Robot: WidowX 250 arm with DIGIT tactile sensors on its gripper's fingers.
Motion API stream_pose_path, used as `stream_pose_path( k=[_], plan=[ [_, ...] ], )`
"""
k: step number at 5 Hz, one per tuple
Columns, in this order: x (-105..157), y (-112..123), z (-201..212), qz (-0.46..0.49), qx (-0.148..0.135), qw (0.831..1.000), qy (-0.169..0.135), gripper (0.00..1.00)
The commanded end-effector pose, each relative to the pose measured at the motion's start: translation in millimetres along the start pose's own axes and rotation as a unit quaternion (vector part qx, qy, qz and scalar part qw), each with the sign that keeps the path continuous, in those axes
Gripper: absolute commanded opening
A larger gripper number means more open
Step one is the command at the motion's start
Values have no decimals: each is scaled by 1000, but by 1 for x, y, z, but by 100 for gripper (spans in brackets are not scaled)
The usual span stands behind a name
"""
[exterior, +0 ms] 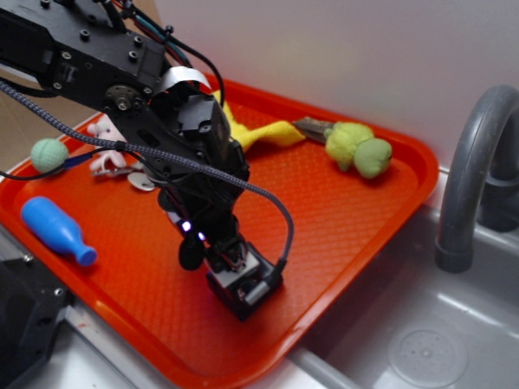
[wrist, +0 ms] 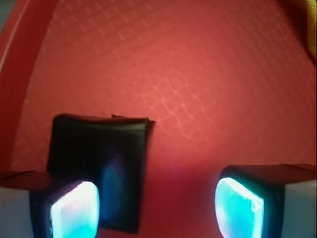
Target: Grab the black box.
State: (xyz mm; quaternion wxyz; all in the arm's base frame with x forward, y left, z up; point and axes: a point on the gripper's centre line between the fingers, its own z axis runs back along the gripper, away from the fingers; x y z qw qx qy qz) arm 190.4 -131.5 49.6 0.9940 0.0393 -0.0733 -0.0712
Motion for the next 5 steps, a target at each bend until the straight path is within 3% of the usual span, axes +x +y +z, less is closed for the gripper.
stream_pose_path(
  k=[1, 3, 4, 5],
  plan=[
    [4, -13, -18, -3, -64, 998, 16, 100],
    [-12, -31, -22, -32, -57, 998, 25, 100],
    [-10, -19, -18, -23, -54, 998, 26, 0],
    [-5, 14, 23, -7, -72, 997, 14, 0]
  ],
)
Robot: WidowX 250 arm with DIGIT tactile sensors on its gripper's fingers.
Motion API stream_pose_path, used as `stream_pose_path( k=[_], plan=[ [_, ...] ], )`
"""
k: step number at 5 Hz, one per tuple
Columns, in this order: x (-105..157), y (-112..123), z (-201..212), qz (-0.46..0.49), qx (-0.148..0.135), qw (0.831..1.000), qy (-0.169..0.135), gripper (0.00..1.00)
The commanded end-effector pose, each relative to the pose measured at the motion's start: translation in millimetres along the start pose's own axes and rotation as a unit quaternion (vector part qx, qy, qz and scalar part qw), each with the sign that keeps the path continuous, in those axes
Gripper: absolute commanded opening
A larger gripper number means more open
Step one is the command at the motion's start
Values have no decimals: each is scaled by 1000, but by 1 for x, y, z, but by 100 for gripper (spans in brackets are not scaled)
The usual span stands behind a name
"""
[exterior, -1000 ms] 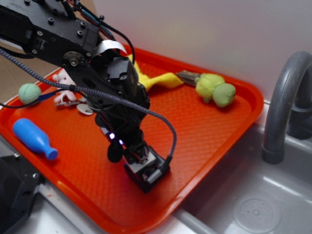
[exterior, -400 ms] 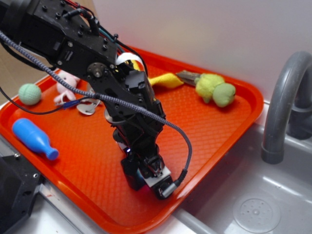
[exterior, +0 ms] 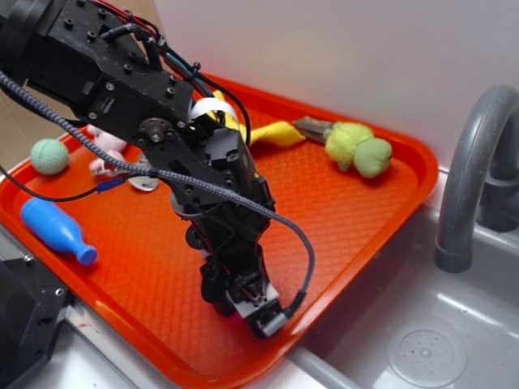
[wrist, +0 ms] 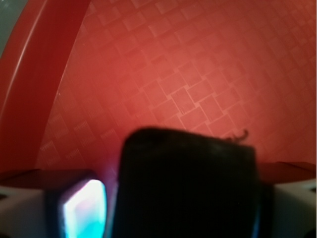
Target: Grab the black box.
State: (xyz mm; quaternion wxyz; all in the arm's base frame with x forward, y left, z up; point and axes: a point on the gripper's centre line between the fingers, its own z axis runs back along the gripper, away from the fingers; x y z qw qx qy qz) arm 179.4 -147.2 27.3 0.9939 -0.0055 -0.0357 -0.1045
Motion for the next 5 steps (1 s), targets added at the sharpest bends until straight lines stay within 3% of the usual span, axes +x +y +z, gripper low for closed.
stream_pose_path(
  k=[1, 2, 3, 5],
  plan=[
    [-3, 55, 96, 9, -14, 997, -76, 0],
    [-18, 98, 144, 50, -54, 991, -112, 0],
    [-15, 121, 182, 83, -72, 991, -80, 0],
    [3, 136, 144, 70, -27, 997, -1, 0]
  ],
)
